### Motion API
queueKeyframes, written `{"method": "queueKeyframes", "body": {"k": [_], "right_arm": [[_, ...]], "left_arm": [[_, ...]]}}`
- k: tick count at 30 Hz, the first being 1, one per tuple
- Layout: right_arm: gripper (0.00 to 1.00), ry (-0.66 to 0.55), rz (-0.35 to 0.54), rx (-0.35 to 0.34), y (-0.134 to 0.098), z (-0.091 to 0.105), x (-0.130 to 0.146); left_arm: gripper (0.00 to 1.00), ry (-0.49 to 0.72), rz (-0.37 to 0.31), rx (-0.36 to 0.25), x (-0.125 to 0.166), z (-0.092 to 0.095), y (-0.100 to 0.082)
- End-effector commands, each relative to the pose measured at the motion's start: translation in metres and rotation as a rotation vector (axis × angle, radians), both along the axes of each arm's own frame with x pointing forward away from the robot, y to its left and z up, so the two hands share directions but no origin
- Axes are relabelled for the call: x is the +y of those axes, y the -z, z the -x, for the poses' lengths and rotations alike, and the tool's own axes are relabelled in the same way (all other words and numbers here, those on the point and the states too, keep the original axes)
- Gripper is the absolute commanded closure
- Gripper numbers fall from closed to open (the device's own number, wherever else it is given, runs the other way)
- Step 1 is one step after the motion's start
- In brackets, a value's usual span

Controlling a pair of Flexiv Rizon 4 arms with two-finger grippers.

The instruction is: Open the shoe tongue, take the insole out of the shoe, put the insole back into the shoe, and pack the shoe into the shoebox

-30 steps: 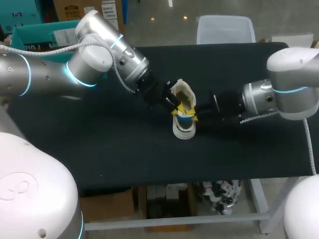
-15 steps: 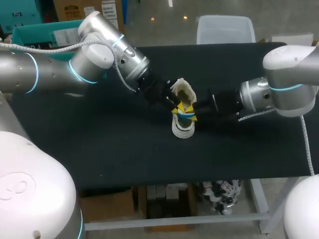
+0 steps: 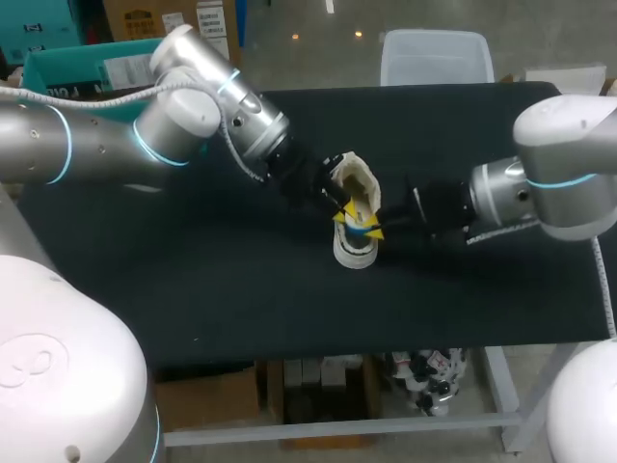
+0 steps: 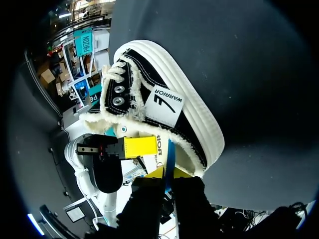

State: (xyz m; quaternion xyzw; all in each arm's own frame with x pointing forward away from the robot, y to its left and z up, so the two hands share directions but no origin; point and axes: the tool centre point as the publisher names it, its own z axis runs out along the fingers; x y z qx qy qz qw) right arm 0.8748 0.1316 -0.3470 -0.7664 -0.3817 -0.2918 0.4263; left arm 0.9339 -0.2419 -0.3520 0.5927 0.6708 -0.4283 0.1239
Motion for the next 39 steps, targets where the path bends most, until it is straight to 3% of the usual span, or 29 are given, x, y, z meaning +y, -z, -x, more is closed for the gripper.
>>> {"method": "queueKeyframes", "body": {"k": [1,2,4,5,16,28,32,36,38,39], "right_arm": [[1.0,-0.015,0.005,0.008,0.005,-0.003,0.006],[1.0,-0.019,0.01,0.01,0.006,-0.004,0.007],[1.0,-0.021,0.022,0.008,0.006,-0.004,0.007],[1.0,-0.02,0.026,0.006,0.006,-0.004,0.007],[1.0,0.019,0.131,-0.014,0.015,-0.009,0.011],[1.0,0.035,0.292,-0.086,0.024,-0.008,0.014],[1.0,0.029,0.354,-0.113,0.027,-0.008,0.017],[1.0,0.037,0.426,-0.123,0.033,-0.01,0.019],[1.0,0.044,0.459,-0.131,0.035,-0.011,0.019],[1.0,0.044,0.463,-0.132,0.037,-0.011,0.019]], "left_arm": [[1.0,-0.006,0.0,-0.006,0.001,0.005,-0.002],[0.77,-0.003,-0.002,-0.009,0.001,0.007,-0.003],[0.57,0.002,-0.002,-0.017,0.003,0.01,-0.009],[0.55,0.005,-0.005,-0.027,0.004,0.011,-0.011],[0.5,0.011,-0.012,-0.077,0.014,0.019,-0.041],[0.62,-0.037,-0.062,-0.09,0.034,0.017,-0.061],[0.56,-0.088,-0.091,-0.066,0.052,0.016,-0.07],[0.55,-0.154,-0.163,-0.028,0.067,0.018,-0.079],[0.49,-0.211,-0.19,0.011,0.076,0.02,-0.085],[0.36,-0.241,-0.212,0.036,0.08,0.02,-0.089]]}}
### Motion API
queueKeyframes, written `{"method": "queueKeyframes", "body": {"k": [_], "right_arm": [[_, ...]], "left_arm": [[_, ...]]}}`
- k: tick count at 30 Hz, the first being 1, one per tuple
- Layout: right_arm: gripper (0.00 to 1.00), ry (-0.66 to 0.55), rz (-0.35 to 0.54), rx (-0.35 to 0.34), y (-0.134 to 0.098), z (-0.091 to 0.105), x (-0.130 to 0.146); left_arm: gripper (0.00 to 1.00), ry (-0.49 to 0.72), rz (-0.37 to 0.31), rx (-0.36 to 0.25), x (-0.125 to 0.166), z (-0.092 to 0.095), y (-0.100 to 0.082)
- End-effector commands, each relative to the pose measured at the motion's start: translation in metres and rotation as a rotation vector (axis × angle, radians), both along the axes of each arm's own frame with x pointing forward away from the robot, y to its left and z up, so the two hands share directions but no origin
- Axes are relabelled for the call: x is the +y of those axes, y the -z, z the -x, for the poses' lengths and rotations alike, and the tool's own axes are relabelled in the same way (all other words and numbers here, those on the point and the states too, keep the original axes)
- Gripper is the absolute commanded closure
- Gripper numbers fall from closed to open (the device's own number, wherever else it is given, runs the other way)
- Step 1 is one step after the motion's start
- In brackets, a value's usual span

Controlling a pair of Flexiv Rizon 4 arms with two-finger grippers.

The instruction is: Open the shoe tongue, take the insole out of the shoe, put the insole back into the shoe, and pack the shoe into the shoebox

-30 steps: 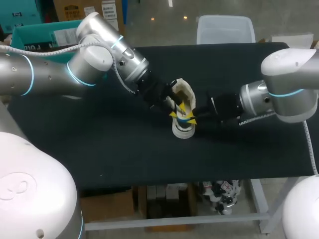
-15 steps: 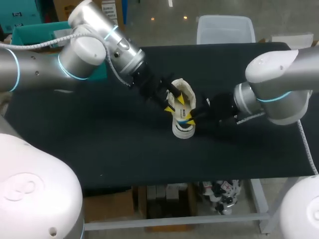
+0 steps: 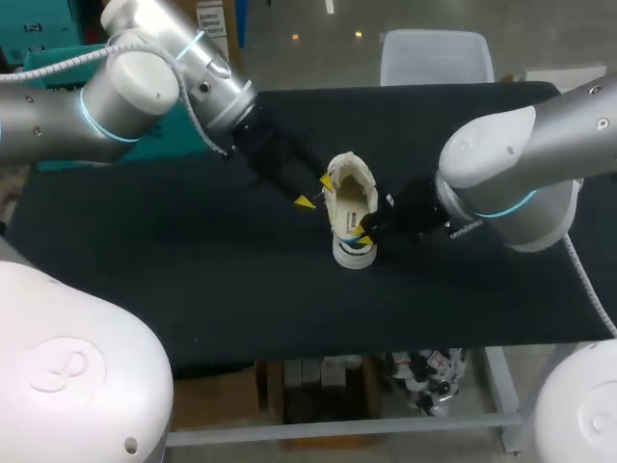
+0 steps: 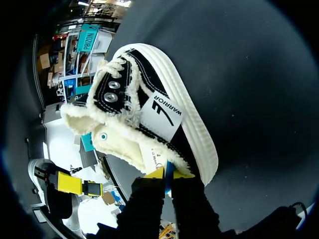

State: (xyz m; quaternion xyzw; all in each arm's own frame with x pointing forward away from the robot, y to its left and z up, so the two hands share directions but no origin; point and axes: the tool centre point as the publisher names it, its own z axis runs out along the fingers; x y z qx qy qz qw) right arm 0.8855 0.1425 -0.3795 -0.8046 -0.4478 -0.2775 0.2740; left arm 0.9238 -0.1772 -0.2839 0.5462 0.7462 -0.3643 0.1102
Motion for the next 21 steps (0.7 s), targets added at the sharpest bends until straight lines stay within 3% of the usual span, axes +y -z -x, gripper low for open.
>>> {"method": "queueKeyframes", "body": {"k": [1,2,3,5,7,21], "right_arm": [[1.0,0.051,0.155,-0.014,0.005,-0.001,0.008],[1.0,0.056,0.174,-0.019,0.007,-0.002,0.009],[1.0,0.055,0.182,-0.019,0.008,-0.003,0.009],[1.0,0.061,0.211,-0.028,0.01,-0.004,0.01],[1.0,0.061,0.22,-0.032,0.01,-0.004,0.01],[1.0,0.045,0.218,-0.064,0.012,-0.01,0.009]], "left_arm": [[0.19,-0.161,-0.087,0.064,0.023,0.01,-0.024],[0.04,-0.211,-0.108,0.099,0.027,0.011,-0.027],[0.0,-0.257,-0.148,0.137,0.033,0.012,-0.03],[0.0,-0.36,-0.37,0.1,0.041,0.016,-0.035],[0.0,-0.315,-0.46,0.043,0.054,0.028,-0.049],[0.0,-0.315,-0.46,0.043,0.054,0.028,-0.049]]}}
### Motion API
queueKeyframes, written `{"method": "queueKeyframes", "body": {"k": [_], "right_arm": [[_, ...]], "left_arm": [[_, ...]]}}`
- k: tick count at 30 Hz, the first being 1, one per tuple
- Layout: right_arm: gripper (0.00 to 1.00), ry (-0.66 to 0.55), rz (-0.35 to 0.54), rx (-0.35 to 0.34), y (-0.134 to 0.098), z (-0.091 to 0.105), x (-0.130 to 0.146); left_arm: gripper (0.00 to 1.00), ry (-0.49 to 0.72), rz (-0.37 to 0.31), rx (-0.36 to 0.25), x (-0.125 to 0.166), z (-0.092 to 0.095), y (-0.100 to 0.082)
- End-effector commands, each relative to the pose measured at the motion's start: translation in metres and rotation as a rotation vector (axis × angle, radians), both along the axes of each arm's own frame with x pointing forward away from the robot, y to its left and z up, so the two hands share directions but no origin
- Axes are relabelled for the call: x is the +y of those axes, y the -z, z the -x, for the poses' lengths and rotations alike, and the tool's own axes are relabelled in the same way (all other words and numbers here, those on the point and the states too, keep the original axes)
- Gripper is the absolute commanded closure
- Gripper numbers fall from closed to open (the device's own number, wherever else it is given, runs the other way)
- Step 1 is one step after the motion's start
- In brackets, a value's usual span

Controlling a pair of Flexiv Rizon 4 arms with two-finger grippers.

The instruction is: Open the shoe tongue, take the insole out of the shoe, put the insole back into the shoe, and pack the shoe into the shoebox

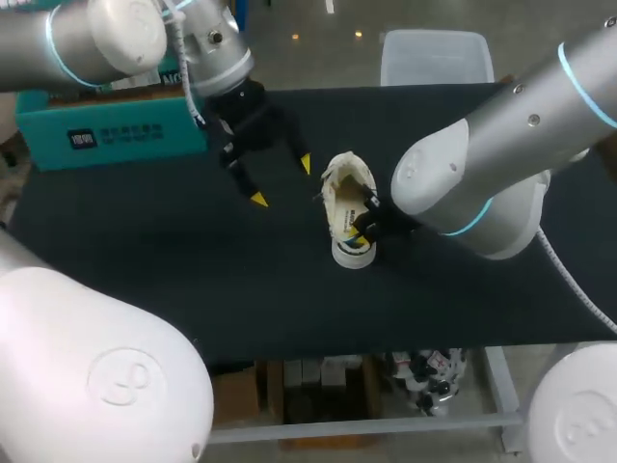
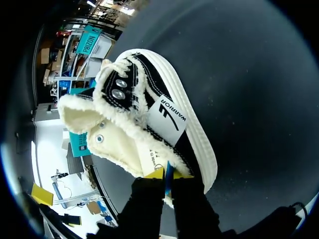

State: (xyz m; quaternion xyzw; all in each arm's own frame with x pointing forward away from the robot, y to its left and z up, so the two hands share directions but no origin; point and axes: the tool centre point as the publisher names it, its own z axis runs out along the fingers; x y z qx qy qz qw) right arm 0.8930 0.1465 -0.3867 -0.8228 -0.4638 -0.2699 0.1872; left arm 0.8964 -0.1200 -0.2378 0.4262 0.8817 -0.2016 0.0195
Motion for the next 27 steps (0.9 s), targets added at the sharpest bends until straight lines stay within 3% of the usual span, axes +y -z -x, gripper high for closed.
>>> {"method": "queueKeyframes", "body": {"k": [1,2,3,5,6,7,9,14,24,27], "right_arm": [[1.0,0.011,0.064,-0.008,0.006,-0.003,0.006],[1.0,0.011,0.067,-0.01,0.007,-0.004,0.007],[1.0,0.01,0.066,-0.01,0.008,-0.005,0.007],[1.0,0.009,0.079,-0.011,0.011,-0.007,0.008],[1.0,0.01,0.08,-0.006,0.013,-0.008,0.007],[1.0,0.014,0.092,-0.002,0.014,-0.009,0.007],[1.0,0.022,0.119,0.008,0.017,-0.011,0.006],[1.0,0.048,0.192,0.024,0.022,-0.014,0.004],[1.0,0.065,0.244,-0.045,0.0,-0.002,0.008],[0.89,0.071,0.256,-0.055,-0.004,0.001,0.008]], "left_arm": [[0.0,-0.071,-0.027,0.041,-0.004,-0.003,-0.005],[0.0,-0.12,0.008,0.07,-0.004,-0.004,-0.006],[0.0,-0.197,0.022,0.147,-0.006,-0.005,-0.007],[0.0,-0.334,0.05,0.193,-0.006,-0.004,-0.006],[0.0,-0.402,0.064,0.259,-0.003,-0.004,-0.006],[0.0,-0.437,0.084,0.26,0.0,-0.003,-0.006],[0.0,-0.587,0.109,0.326,0.009,-0.002,-0.006],[0.0,-0.829,0.19,0.437,0.036,0.0,-0.004],[0.0,-0.96,0.13,0.447,0.041,0.004,-0.002],[0.0,-0.971,0.118,0.445,0.039,0.004,-0.002]]}}
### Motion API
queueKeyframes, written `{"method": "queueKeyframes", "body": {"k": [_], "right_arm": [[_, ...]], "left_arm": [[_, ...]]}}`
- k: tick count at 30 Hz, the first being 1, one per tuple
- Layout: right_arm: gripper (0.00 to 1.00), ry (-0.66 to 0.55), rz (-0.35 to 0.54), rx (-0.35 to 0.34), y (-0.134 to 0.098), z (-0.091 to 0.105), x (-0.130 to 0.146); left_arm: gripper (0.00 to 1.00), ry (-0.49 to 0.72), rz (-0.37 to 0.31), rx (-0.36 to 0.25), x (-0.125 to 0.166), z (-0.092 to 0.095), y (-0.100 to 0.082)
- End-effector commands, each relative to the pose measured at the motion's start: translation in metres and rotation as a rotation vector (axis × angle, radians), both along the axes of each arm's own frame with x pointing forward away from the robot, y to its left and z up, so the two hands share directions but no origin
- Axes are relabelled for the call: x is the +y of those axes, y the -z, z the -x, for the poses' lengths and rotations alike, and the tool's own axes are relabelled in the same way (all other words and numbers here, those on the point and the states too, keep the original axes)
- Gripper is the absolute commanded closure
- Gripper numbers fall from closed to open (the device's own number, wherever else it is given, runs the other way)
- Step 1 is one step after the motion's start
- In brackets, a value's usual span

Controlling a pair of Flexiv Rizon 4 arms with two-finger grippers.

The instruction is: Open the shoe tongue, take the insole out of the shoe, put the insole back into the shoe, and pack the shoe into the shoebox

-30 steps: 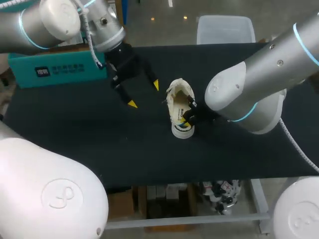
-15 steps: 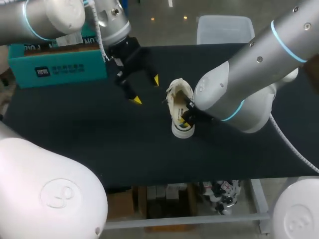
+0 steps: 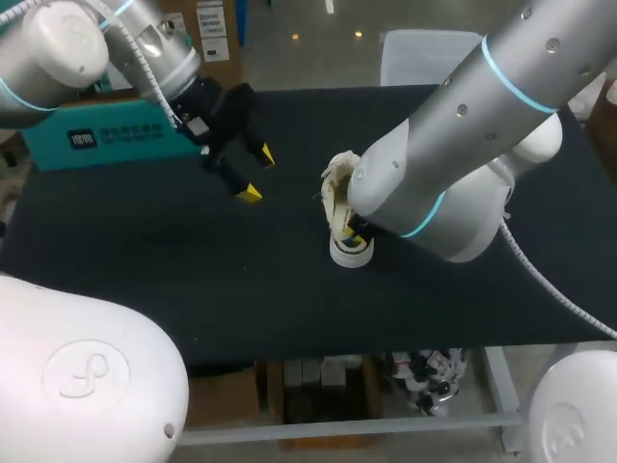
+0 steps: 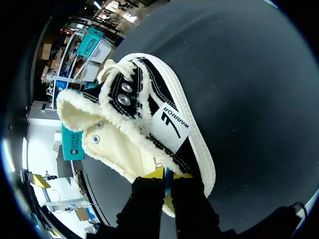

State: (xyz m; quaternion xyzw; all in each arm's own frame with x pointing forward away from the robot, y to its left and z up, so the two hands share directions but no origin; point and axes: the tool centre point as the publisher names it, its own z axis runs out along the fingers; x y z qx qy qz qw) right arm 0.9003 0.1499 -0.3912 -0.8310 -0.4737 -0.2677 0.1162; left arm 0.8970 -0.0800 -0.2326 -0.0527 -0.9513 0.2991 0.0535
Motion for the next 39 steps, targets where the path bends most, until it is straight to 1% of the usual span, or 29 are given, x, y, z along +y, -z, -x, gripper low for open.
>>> {"method": "queueKeyframes", "body": {"k": [1,4,6,7,13,17,21,23,27,29,30,32,34,35,37,39], "right_arm": [[0.88,0.047,0.131,0.005,-0.008,0.008,0.004],[0.86,0.055,0.147,0.006,-0.009,0.009,0.003],[0.79,0.057,0.153,0.008,-0.009,0.009,0.002],[0.77,0.058,0.157,0.01,-0.009,0.009,0.002],[0.75,0.059,0.18,0.02,-0.008,0.006,0.003],[0.74,0.061,0.199,0.018,-0.013,0.008,0.001],[0.71,0.07,0.214,0.01,-0.021,0.012,-0.003],[0.7,0.073,0.222,0.01,-0.023,0.013,-0.005],[0.69,0.073,0.234,0.005,-0.029,0.013,-0.008],[0.7,0.058,0.238,-0.003,-0.033,0.011,-0.007],[0.7,0.046,0.232,-0.006,-0.035,0.009,-0.005],[0.7,0.026,0.23,-0.005,-0.036,0.006,-0.001],[0.73,0.009,0.229,-0.001,-0.034,0.003,0.004],[0.8,0.003,0.233,0.0,-0.032,0.001,0.005],[1.0,-0.005,0.233,0.004,-0.028,-0.003,0.007],[1.0,-0.012,0.235,0.012,-0.026,-0.005,0.007]], "left_arm": [[0.0,-0.263,-0.004,0.084,-0.002,0.005,0.004],[0.0,-0.271,-0.015,0.088,-0.002,0.005,0.004],[0.0,-0.269,-0.017,0.088,-0.002,0.005,0.004],[0.0,-0.27,-0.018,0.089,-0.003,0.006,0.004],[0.0,-0.286,-0.029,0.092,0.0,0.009,0.004],[0.0,-0.3,-0.027,0.094,0.004,0.01,0.002],[0.0,-0.312,-0.026,0.099,0.005,0.011,0.0],[0.0,-0.32,-0.027,0.109,0.007,0.01,-0.001],[0.0,-0.369,-0.045,0.163,0.012,0.009,-0.002],[0.0,-0.389,-0.054,0.192,0.015,0.008,-0.002],[0.0,-0.415,-0.073,0.21,0.017,0.008,-0.002],[0.0,-0.421,-0.077,0.225,0.021,0.008,-0.002],[0.0,-0.441,-0.081,0.229,0.027,0.01,-0.001],[0.0,-0.449,-0.079,0.232,0.03,0.012,-0.001],[0.0,-0.468,-0.082,0.236,0.034,0.014,0.0],[0.0,-0.483,-0.083,0.246,0.039,0.016,0.001]]}}
